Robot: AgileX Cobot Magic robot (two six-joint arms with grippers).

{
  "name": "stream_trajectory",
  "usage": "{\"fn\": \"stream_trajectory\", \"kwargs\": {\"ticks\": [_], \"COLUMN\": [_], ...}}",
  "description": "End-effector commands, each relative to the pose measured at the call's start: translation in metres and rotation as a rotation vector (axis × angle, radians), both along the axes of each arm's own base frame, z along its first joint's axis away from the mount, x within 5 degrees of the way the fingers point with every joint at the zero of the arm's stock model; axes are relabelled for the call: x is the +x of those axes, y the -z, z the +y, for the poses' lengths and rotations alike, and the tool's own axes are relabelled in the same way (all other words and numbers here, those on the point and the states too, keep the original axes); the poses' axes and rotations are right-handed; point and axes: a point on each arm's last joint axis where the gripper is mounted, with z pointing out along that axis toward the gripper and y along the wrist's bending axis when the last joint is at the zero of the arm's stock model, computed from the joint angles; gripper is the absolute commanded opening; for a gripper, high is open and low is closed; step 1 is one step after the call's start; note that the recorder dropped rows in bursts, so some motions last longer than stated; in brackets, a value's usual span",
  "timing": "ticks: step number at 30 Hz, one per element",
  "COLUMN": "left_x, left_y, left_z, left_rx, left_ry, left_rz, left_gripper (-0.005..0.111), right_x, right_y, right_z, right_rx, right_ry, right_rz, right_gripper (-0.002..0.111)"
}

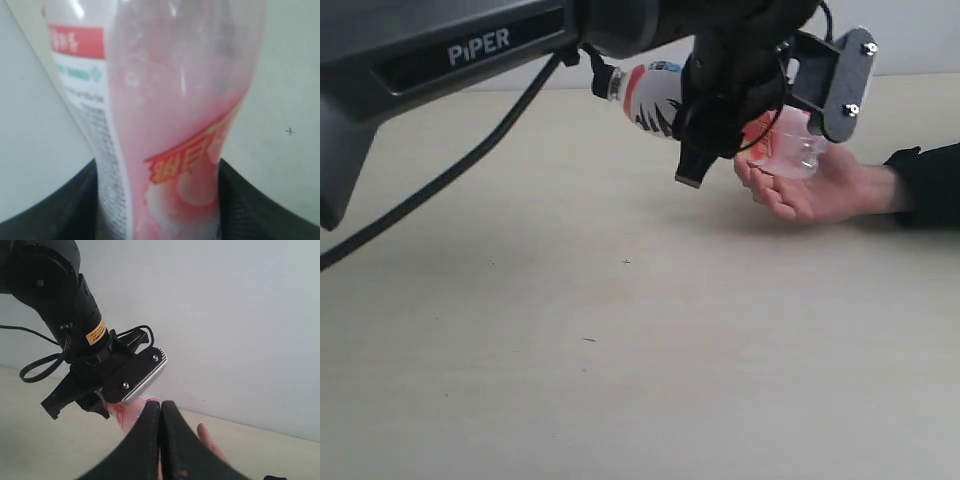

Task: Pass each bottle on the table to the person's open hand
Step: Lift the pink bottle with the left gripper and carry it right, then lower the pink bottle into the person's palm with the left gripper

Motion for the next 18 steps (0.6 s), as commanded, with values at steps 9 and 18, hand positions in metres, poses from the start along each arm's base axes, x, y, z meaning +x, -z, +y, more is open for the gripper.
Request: {"fn": "stream_trajectory", "kwargs": {"ticks": [9,18], "left_x": [-0.022,-0.009], "left_y": [0.008,0.045], "left_z": [-0.048,-0.078], "left_rx": [0.112,0.126], "left_ry": [0.480,0.771], "left_rz": [-0.150,-0.296], "left_gripper": [0.001,0.001], "right_x": [0.000,0.000], "right_y": [0.000,0.000], "right_z": [0.000,0.000], "right_rx": [0.004,0.004], "right_ry": [-0.001,-0.001], "right_rz": [-0.006,-0.006], "right_gripper": [0.000,0.000]}}
